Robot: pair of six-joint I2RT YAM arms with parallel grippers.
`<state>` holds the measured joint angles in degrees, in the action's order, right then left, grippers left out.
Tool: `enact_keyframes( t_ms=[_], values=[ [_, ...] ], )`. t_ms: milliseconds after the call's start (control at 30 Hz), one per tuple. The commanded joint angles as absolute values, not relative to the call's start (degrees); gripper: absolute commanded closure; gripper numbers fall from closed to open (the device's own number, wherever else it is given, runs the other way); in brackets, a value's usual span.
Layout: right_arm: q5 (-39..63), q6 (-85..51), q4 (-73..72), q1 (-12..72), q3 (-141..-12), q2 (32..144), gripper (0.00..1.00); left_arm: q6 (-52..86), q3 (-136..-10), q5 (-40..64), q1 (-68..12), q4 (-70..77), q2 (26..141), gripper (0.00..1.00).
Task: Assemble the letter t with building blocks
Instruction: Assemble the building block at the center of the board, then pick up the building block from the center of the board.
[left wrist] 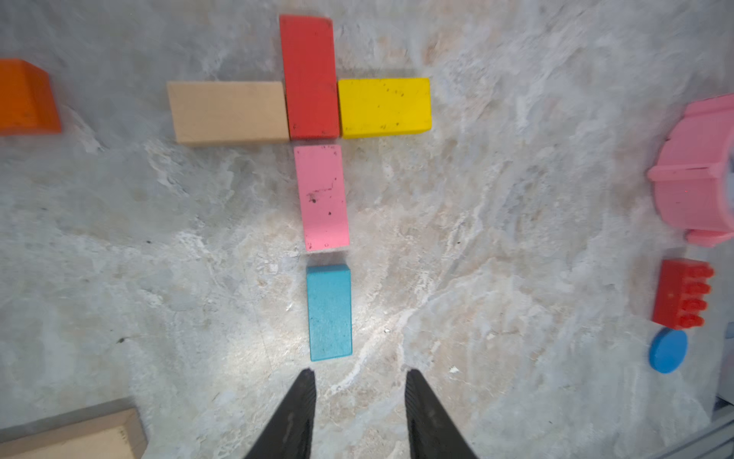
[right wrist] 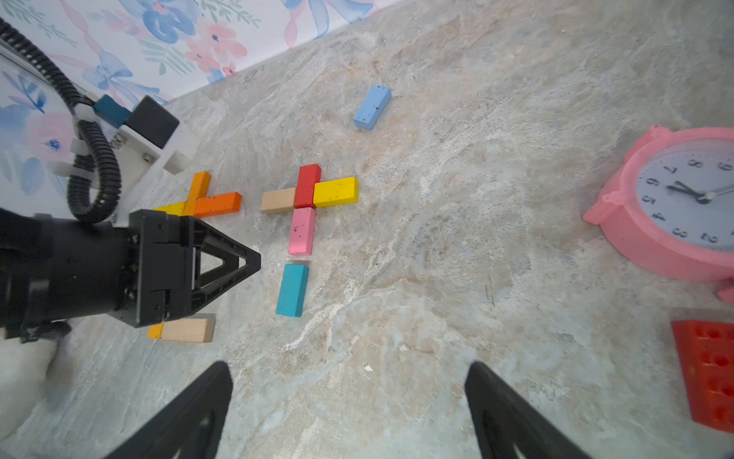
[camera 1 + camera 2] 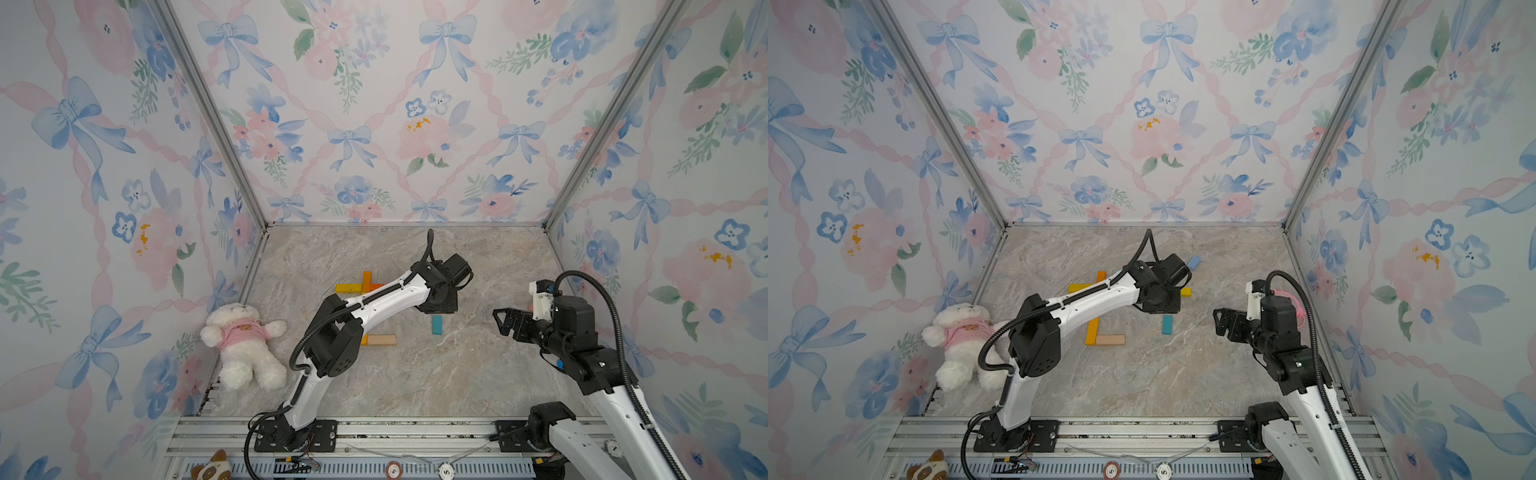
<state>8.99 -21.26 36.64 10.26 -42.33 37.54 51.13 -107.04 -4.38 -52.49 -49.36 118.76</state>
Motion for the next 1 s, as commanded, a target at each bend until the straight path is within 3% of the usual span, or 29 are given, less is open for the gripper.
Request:
enact_keyframes(
  t_ms=[0,133,233,333,433,500,667,733,967],
  values=[
    [11.16,-25.50,38.20,11.67,-42.72,35.43,0.09,48.96,-106.40,-9.61,-52.42,-50.10,113.74,0.60],
    [11.04,-32.37,34.17,18.73,-38.78,36.50,0.22,45.97,-103.85,-16.82,-49.98,-49.76,106.45,0.61],
    [6.15,-37.48,28.98,28.81,-35.82,40.24,0.36,42.20,-102.61,-22.37,-48.07,-49.30,100.82,0.61],
    [1.44,-40.55,24.19,37.82,-34.88,47.72,0.53,39.07,-99.69,-26.19,-46.38,-47.52,95.36,0.58],
    [0.47,-41.70,19.51,42.11,-35.58,55.27,0.61,36.66,-94.61,-26.11,-43.59,-44.40,89.61,0.55],
    [-1.35,-41.79,18.86,42.85,-36.94,59.31,0.61,34.11,-90.93,-26.42,-42.40,-41.39,85.45,0.51],
    [-5.89,-37.97,24.17,39.16,-44.97,67.37,0.51,27.64,-80.60,-30.59,-41.29,-32.94,74.15,0.21],
    [-5.27,-36.79,25.47,35.30,-47.83,70.26,0.48,25.48,-77.72,-31.27,-40.51,-30.54,70.38,0.16],
    [-6.21,-30.64,30.75,25.68,-61.39,83.46,0.40,17.37,-69.42,-29.10,-39.24,-27.08,60.65,0.14]
  ],
)
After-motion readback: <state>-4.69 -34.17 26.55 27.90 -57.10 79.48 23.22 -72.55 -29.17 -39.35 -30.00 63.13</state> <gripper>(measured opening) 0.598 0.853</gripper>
